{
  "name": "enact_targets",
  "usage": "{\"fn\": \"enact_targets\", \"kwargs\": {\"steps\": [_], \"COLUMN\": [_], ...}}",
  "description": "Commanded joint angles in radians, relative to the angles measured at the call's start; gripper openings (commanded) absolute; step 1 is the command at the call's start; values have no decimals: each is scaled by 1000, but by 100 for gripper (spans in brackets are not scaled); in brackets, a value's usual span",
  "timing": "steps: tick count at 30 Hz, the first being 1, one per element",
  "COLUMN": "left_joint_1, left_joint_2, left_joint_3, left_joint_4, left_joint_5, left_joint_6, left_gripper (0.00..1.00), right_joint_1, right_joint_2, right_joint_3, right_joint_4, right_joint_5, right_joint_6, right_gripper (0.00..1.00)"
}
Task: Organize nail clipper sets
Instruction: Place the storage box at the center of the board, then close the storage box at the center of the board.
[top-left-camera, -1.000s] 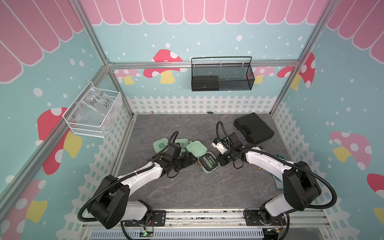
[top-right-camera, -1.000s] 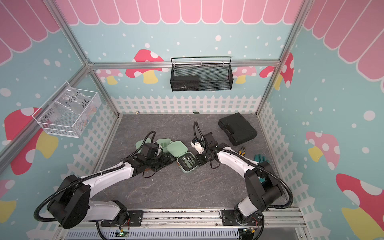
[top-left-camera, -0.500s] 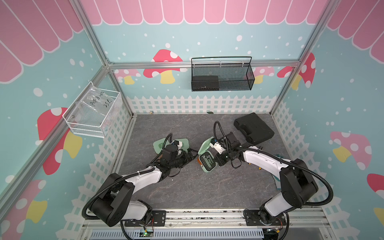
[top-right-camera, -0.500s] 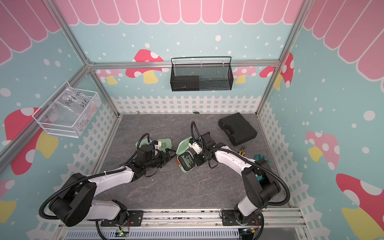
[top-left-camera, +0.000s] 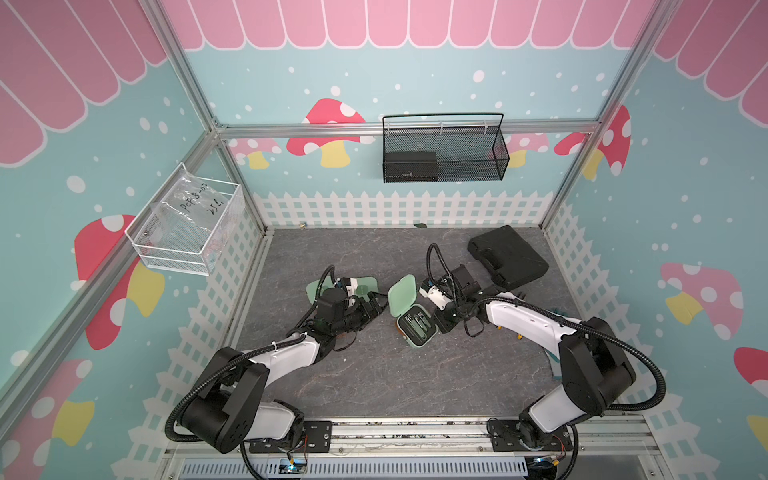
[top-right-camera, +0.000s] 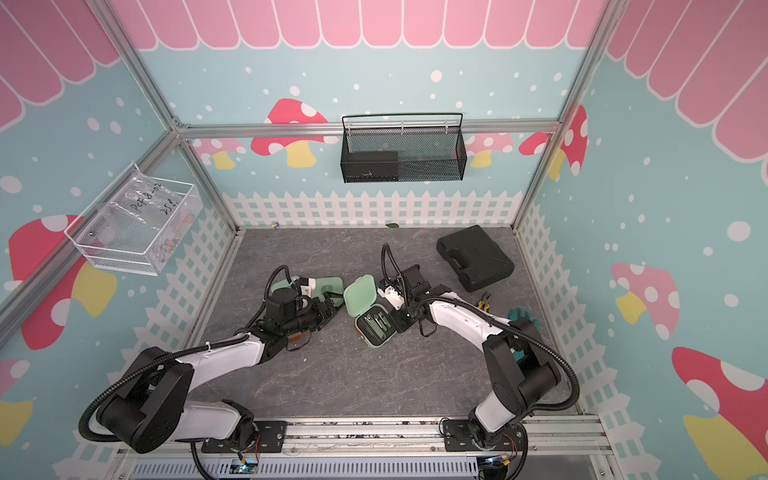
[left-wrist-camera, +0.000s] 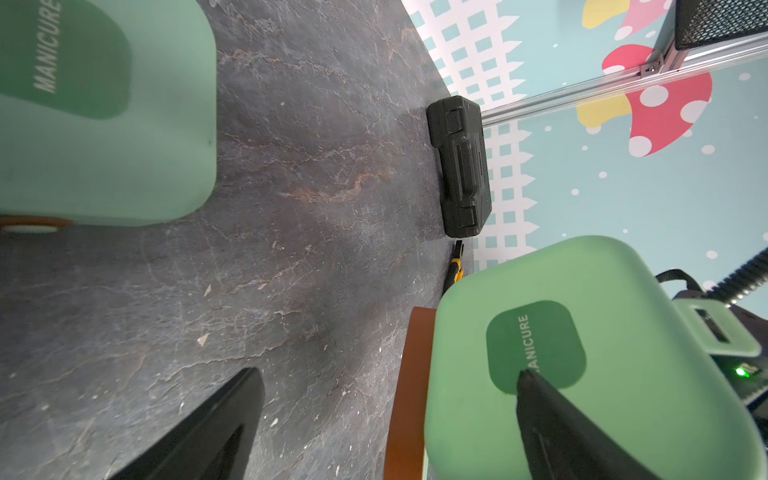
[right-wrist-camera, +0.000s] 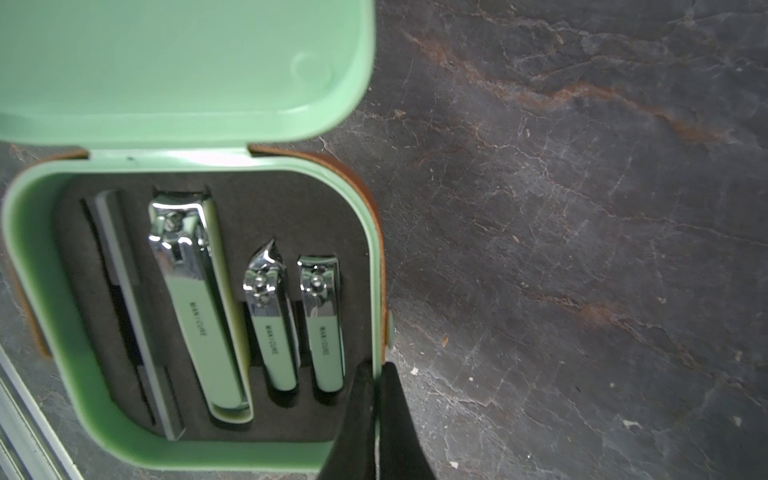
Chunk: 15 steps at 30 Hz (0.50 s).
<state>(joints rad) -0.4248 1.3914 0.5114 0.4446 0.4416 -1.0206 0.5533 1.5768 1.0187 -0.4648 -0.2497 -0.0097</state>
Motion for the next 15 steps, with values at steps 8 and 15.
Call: {"fn": "enact_targets", "kwargs": {"steps": [8,15], "left_joint_1": [4,4], "left_joint_2": [126,182], "left_joint_3": [-7,-20], "left_joint_4": [181,222], "left_joint_5": [86,95], "left_joint_6": [-39,-40], "left_gripper": [96,95], "right_joint_1": [54,71], "right_joint_2": [115,242], "right_joint_3": [135,194], "right_joint_4": [-23,-56], "right_joint_5": [64,150], "right_joint_6": [-102,-138], "right_gripper": [0,0]}}
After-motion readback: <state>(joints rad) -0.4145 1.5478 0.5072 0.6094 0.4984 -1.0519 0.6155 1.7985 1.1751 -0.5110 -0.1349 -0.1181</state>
